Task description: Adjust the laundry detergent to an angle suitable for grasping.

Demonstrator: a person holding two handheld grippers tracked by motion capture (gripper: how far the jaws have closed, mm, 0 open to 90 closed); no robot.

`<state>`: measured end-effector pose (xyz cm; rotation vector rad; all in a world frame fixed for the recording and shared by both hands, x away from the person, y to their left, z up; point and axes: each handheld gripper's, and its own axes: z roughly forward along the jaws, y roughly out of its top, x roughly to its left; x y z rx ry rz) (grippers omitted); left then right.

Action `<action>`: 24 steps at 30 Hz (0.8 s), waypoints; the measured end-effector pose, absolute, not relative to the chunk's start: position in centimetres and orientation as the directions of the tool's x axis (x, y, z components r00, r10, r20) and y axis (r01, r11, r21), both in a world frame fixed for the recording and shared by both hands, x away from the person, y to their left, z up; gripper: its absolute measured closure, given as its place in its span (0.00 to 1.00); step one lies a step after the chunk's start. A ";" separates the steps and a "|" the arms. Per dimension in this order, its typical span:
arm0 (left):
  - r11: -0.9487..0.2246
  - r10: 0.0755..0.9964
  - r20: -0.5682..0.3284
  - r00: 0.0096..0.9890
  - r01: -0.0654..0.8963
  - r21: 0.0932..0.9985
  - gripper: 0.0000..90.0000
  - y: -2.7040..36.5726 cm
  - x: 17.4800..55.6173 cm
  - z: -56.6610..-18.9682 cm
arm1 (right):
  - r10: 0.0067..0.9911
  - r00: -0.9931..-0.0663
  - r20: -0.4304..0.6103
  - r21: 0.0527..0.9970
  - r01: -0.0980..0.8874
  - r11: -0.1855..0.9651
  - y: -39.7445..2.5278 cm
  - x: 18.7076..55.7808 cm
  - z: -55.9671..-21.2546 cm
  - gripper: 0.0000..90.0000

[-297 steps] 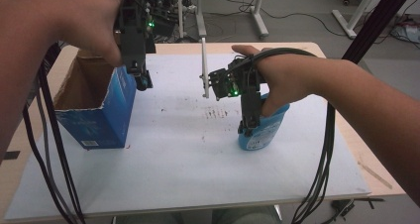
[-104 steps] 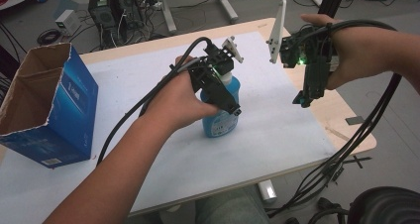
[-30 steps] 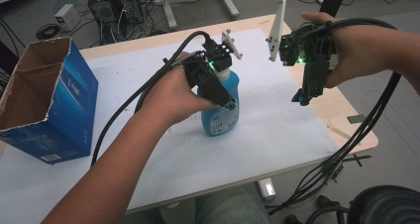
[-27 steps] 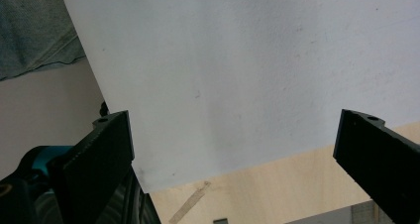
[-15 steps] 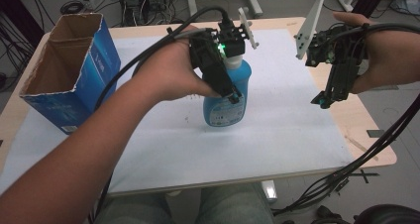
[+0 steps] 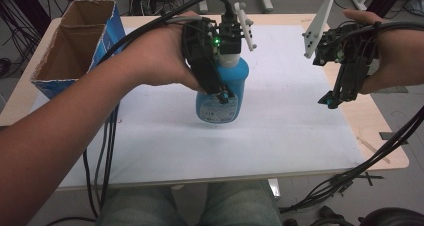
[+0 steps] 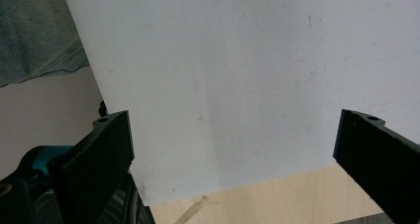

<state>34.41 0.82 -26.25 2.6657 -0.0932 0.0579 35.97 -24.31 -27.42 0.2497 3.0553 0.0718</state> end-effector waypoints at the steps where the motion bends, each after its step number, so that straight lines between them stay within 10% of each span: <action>1: -0.889 -0.066 0.055 0.996 -0.084 0.451 0.49 1.0 34.4 -26.3 | 0.161 -0.984 -0.071 0.052 0.157 0.986 -24.2 36.0 -27.4 0.01; 24: -0.854 -0.262 -0.006 0.965 -0.229 0.466 0.49 4.6 34.3 -29.8 | 0.151 -0.986 -0.065 0.037 0.149 0.988 -22.7 35.8 -27.4 0.01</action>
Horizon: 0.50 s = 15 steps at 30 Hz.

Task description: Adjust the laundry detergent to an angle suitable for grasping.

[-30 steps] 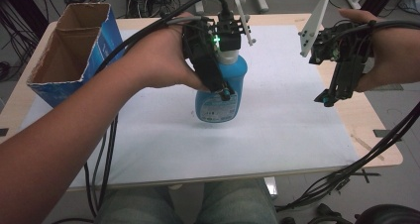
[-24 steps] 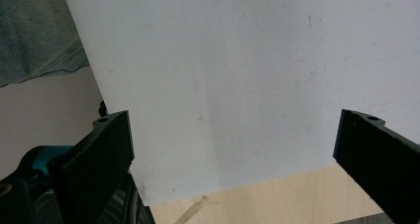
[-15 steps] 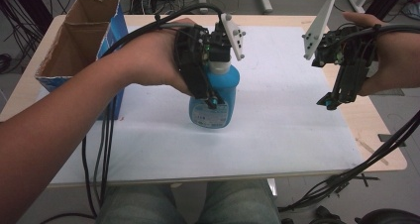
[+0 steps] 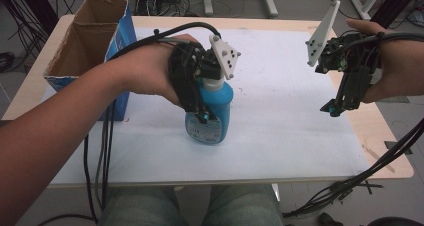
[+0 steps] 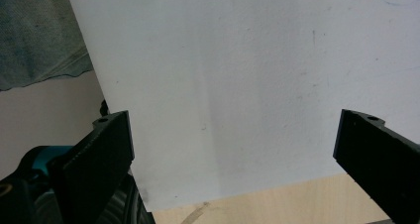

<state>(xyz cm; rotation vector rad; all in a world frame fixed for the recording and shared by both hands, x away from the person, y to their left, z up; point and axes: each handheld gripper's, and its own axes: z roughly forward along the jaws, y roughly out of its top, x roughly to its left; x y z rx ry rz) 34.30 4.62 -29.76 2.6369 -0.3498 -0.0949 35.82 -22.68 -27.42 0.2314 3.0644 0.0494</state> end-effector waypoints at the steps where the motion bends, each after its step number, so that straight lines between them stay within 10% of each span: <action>1: -0.853 -0.270 -0.001 0.963 -0.239 0.463 0.49 4.6 34.2 -29.9 | 0.146 -0.987 -0.064 0.038 0.144 0.989 -22.7 35.9 -27.4 0.01; 15: -0.837 -0.334 0.008 0.942 -0.301 0.457 0.49 5.3 34.8 -30.8 | 0.143 -0.988 -0.059 0.047 0.140 0.989 -22.7 35.9 -27.9 0.01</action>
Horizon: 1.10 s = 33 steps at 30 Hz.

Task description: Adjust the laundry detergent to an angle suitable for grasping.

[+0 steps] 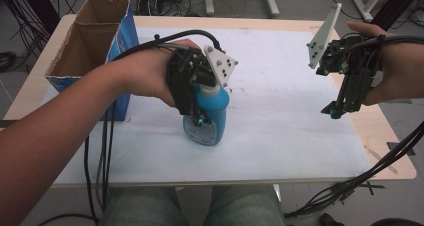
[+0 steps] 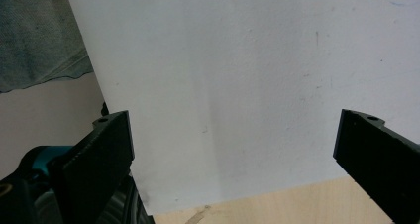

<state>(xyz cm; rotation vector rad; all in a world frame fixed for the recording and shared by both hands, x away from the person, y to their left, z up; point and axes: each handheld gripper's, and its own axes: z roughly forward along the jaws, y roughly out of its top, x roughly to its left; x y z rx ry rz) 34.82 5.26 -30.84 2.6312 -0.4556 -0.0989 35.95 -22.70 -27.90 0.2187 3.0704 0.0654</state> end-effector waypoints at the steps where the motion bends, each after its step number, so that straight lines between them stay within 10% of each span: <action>1: -0.834 -0.337 0.009 0.942 -0.303 0.461 0.49 5.3 34.9 -30.9 | 0.153 -0.987 -0.059 0.043 0.150 0.988 -22.7 35.9 -27.9 0.01; 33: -0.836 -0.332 0.001 0.943 -0.295 0.462 0.47 5.9 35.5 -32.1 | 0.150 -0.987 -0.055 0.053 0.147 0.988 -22.9 35.9 -28.3 0.01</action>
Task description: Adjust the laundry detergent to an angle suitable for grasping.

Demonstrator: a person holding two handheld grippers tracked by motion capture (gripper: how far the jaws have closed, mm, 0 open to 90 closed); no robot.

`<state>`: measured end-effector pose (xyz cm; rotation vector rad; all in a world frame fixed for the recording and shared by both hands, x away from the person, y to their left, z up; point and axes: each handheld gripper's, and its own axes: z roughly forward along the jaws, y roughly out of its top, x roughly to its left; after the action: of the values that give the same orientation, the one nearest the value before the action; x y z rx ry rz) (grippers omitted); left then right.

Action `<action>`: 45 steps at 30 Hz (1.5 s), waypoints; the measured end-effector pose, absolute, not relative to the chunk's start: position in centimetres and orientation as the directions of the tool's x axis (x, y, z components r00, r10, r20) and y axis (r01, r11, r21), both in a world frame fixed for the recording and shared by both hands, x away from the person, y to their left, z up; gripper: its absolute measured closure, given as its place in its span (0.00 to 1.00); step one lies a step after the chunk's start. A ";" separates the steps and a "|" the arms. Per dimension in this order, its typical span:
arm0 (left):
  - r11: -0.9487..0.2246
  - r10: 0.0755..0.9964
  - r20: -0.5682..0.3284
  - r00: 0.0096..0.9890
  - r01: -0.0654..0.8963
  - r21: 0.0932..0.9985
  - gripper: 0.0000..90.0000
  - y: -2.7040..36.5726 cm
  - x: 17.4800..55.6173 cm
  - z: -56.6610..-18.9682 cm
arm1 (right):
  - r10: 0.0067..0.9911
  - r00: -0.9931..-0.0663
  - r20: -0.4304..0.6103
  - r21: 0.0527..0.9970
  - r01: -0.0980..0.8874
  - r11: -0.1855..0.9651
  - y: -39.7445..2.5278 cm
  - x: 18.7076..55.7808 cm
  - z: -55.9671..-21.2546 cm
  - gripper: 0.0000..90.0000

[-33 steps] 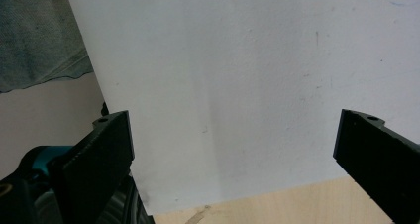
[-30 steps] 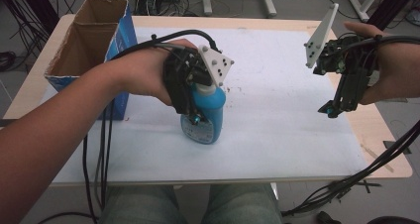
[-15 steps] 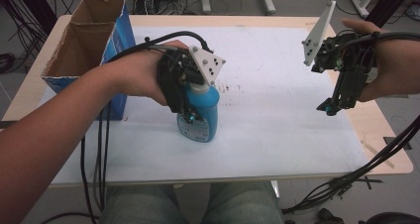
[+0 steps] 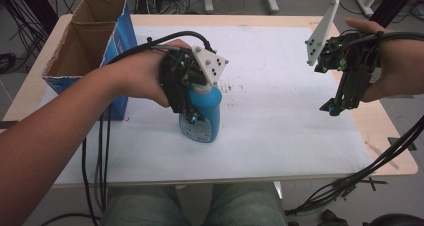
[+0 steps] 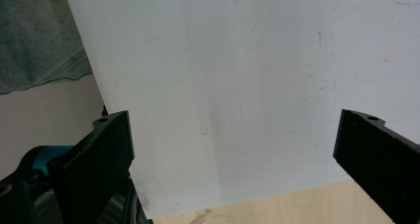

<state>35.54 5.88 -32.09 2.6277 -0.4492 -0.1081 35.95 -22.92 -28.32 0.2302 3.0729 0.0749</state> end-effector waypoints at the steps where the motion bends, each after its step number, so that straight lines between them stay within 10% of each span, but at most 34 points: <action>1: -0.833 -0.331 -0.001 0.944 -0.292 0.469 0.46 5.9 35.5 -32.1 | 0.149 -0.987 -0.056 0.053 0.146 0.988 -22.9 36.0 -28.3 0.01; 45: -0.941 -0.189 -0.040 0.981 -0.170 0.292 0.22 8.0 35.8 -28.3 | 0.131 -0.989 -0.072 0.062 0.127 0.990 -21.7 35.9 -27.5 0.01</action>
<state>35.80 8.02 -28.30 2.8368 -0.2625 -0.0971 35.91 -21.70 -27.55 0.1989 3.0578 0.0875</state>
